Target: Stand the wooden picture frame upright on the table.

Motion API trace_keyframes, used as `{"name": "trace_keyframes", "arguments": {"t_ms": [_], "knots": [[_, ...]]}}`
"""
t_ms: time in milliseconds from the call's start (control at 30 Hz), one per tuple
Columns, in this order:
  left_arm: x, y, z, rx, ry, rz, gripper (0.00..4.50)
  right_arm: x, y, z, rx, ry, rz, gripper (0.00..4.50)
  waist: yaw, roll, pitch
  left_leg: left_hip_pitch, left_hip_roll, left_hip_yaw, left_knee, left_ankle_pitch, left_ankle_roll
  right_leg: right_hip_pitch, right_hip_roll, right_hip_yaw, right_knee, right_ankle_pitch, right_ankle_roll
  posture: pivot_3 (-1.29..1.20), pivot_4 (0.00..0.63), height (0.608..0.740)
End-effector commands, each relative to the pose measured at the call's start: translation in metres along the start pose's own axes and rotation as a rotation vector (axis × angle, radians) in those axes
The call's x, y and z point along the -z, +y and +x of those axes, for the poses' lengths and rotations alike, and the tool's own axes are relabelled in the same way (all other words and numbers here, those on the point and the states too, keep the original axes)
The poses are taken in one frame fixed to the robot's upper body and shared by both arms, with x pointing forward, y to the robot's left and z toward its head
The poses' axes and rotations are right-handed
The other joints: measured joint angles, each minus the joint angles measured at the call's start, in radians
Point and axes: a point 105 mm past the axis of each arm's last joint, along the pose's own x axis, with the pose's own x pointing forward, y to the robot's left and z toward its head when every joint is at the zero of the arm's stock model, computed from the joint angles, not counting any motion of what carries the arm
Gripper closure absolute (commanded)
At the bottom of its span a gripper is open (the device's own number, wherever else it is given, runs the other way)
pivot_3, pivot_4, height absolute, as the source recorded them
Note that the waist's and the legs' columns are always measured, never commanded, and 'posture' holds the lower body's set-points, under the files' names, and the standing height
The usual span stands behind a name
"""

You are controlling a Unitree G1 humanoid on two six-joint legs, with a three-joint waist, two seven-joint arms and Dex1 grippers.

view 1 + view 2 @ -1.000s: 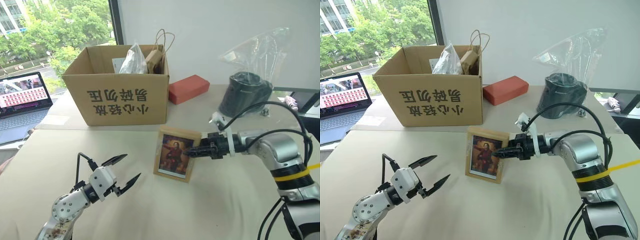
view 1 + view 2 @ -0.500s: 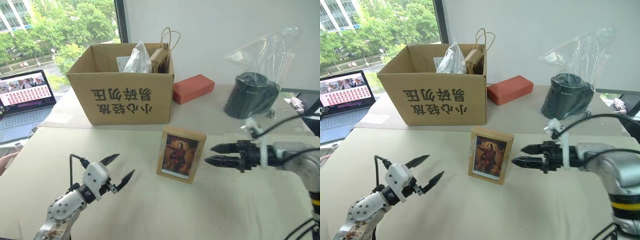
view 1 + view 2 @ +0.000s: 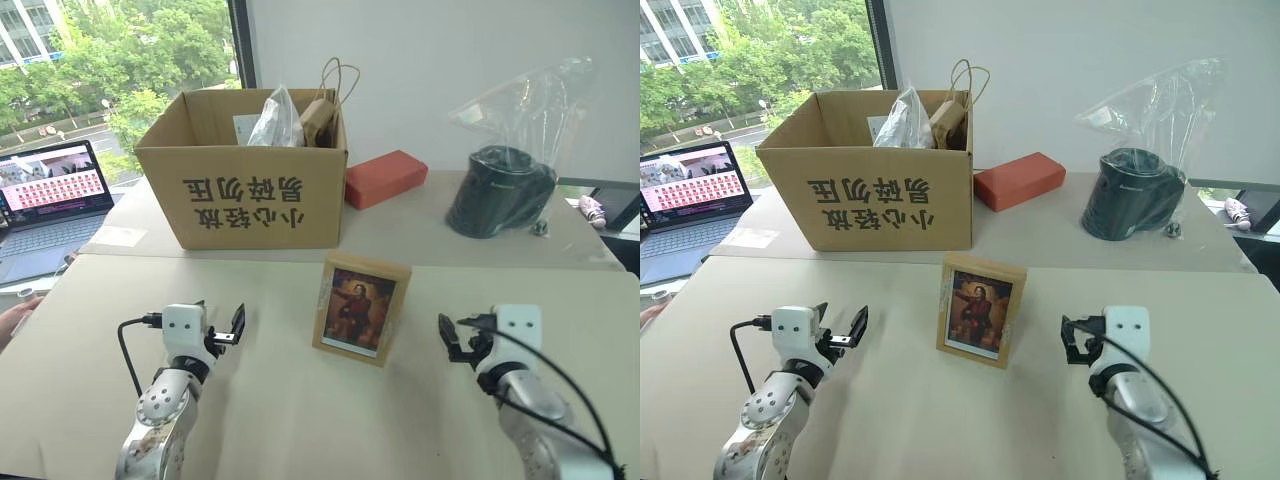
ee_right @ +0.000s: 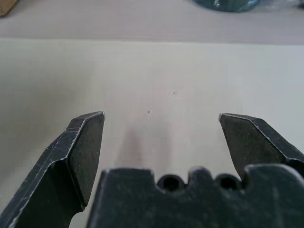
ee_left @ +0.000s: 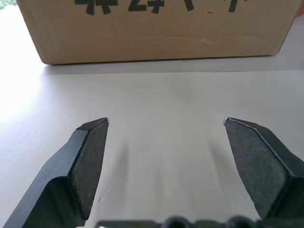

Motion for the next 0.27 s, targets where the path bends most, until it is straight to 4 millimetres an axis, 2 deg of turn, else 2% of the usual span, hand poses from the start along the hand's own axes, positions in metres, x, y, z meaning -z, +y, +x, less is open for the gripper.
{"name": "trace_keyframes", "arguments": {"t_ms": [33,267], "knots": [[-0.0027,-0.0013,0.0029,0.015,-0.018,0.014,0.32,-0.0128,0.0005,0.0001,0.014,-0.097,-0.015,0.03,-0.002,0.000,0.000,0.000,0.000,0.000,0.000,0.000,0.000,0.000,0.000,0.000,0.000,0.000,0.000,0.00,0.150,0.740],[-0.0022,-0.0053,0.0023,0.026,-0.030,0.008,0.32,-0.0094,0.0006,0.0001,-0.006,-0.098,-0.045,0.03,0.000,0.000,0.000,0.000,0.000,0.000,0.000,0.000,0.000,0.000,0.000,0.000,0.000,0.000,0.000,0.00,0.150,0.740]]}}
